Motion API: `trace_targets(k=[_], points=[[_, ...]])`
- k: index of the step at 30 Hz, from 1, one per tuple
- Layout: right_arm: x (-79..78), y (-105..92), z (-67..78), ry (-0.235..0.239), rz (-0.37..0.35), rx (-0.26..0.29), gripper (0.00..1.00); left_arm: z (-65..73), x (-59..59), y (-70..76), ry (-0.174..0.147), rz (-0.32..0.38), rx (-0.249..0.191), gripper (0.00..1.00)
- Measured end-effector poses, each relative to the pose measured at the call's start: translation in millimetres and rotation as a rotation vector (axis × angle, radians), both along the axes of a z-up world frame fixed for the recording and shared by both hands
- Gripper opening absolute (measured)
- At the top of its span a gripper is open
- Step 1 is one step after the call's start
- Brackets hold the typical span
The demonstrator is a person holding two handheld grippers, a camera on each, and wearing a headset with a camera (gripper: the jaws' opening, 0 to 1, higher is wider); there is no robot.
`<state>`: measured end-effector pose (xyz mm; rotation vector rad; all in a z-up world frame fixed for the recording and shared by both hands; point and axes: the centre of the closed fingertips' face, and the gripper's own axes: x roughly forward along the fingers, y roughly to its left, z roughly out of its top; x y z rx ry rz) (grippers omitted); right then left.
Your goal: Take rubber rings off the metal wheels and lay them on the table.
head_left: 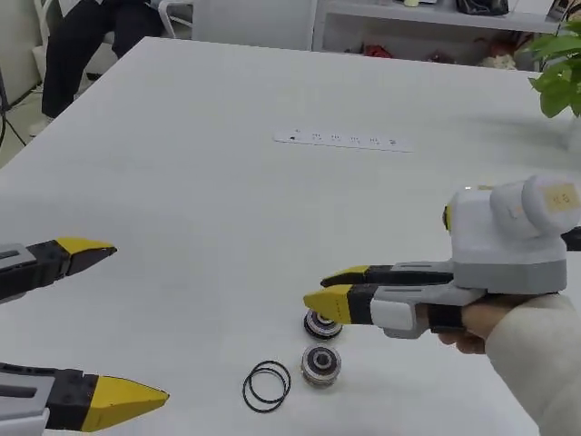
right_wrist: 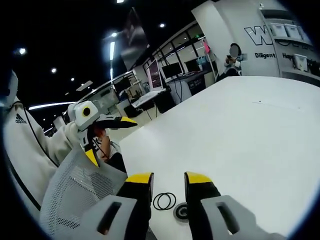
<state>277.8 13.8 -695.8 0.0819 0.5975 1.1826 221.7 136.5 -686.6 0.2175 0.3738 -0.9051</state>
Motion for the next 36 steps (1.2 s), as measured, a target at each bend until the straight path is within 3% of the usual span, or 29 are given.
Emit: trace_targets(k=[6,11,18,28,36], points=[[2.1,-5.8,18.0,-0.015,-0.007,0.033,0.26,3.7,1.4,-3.7,0.000,-0.011,-0.001,0.94],[3.7,-15.0,28.9,-0.073,0.009,-0.007,0.27,5.6,3.7,-4.8,-0.003,-0.027,0.000,0.94],[14.5,-26.7,52.4,-0.098,-0.013,0.024,0.28,12.9,10.8,-9.6,-0.012,-0.041,-0.016,0.94],[31.0,-47.7,69.8,-0.169,-0.028,-0.019,0.28,33.0,16.7,-17.2,-0.039,-0.094,-0.038,0.94],[48.5,-68.7,80.3,-0.188,-0.058,-0.027,0.29,44.0,21.3,-25.2,-0.064,-0.142,-0.020,0.93]])
